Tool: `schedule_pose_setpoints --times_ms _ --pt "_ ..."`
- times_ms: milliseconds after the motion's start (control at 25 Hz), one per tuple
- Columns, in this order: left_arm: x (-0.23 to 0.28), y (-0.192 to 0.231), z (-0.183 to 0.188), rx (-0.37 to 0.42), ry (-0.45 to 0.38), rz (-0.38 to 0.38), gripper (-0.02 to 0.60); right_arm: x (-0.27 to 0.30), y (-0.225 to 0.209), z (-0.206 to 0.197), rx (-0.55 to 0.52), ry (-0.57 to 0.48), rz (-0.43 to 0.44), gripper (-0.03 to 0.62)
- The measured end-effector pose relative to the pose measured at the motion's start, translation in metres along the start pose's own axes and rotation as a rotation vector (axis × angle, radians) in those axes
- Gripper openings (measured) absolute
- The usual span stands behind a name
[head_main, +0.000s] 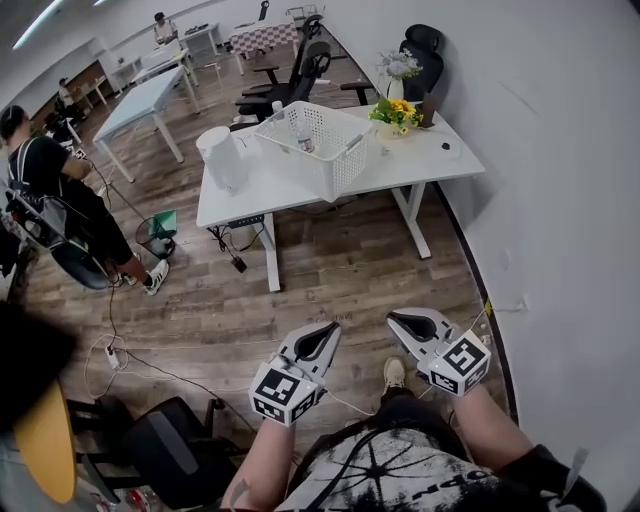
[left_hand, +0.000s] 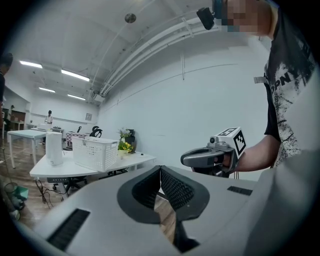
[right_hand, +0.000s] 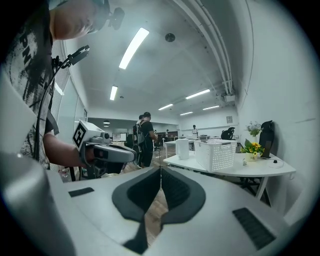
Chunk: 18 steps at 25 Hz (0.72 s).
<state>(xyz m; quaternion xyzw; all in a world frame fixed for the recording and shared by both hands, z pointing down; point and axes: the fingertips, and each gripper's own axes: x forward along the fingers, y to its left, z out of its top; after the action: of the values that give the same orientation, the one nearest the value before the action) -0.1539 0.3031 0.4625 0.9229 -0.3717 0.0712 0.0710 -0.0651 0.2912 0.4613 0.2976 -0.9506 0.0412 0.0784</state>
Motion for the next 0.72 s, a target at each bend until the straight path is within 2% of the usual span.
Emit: schedule_pose_setpoints --times_ms 240,400,720 --pt "0.051 0.025 0.011 0.011 0.021 0.02 0.011 0.017 -0.056 0.004 0.013 -0.019 0.026 0.023" --pt "0.09 0.037 0.023 0.02 0.033 0.041 0.011 0.026 -0.09 0.003 -0.001 0.01 0.072 0.023" --pt "0.166 0.065 0.05 0.019 0.038 0.106 0.011 0.044 -0.163 0.016 -0.018 0.004 0.165 0.023"
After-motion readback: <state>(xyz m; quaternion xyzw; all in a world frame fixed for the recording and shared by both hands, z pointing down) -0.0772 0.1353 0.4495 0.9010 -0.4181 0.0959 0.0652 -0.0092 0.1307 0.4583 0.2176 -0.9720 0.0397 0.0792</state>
